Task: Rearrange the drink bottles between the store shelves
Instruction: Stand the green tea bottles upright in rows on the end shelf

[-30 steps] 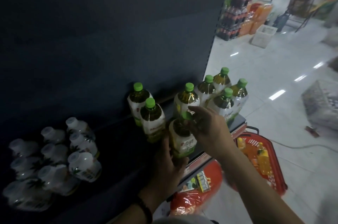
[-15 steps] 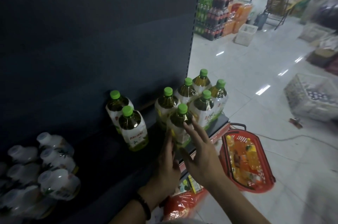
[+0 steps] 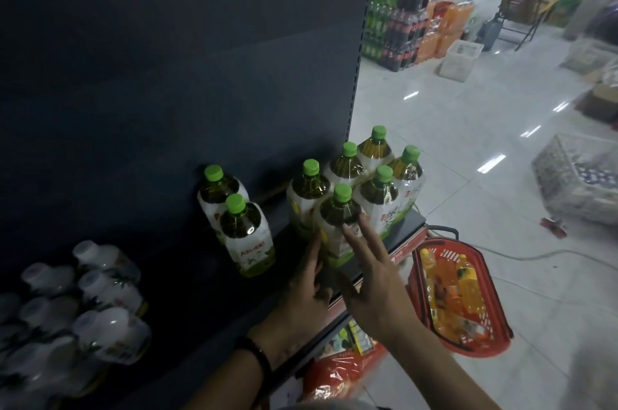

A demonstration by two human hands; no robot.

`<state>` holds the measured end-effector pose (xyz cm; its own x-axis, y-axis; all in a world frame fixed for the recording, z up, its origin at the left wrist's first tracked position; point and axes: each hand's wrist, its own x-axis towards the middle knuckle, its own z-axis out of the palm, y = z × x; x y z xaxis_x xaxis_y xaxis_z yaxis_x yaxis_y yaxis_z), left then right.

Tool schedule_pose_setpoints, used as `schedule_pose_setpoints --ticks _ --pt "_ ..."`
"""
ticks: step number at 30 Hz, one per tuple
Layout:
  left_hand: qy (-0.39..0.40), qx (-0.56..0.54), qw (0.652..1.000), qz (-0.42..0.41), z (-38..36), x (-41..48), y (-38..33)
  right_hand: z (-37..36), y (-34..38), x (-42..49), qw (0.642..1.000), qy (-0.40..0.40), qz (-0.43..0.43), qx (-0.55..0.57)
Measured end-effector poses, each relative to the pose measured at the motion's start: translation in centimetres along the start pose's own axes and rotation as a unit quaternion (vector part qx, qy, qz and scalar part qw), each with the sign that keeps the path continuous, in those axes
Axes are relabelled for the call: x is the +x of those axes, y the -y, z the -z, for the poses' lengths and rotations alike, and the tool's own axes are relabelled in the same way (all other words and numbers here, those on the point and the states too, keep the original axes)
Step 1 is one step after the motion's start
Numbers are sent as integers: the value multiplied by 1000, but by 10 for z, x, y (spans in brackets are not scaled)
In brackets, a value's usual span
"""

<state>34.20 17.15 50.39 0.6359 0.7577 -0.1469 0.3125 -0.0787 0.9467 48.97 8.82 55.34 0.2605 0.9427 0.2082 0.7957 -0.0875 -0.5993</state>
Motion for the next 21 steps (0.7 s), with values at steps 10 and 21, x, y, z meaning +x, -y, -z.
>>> schedule_pose_setpoints --ticks 10,21 --pt "-435 -32 900 -29 66 -43 4 -19 29 17 994 26 22 103" --pt "-267 -46 963 -14 116 -30 4 -81 70 47 965 113 -53 232"
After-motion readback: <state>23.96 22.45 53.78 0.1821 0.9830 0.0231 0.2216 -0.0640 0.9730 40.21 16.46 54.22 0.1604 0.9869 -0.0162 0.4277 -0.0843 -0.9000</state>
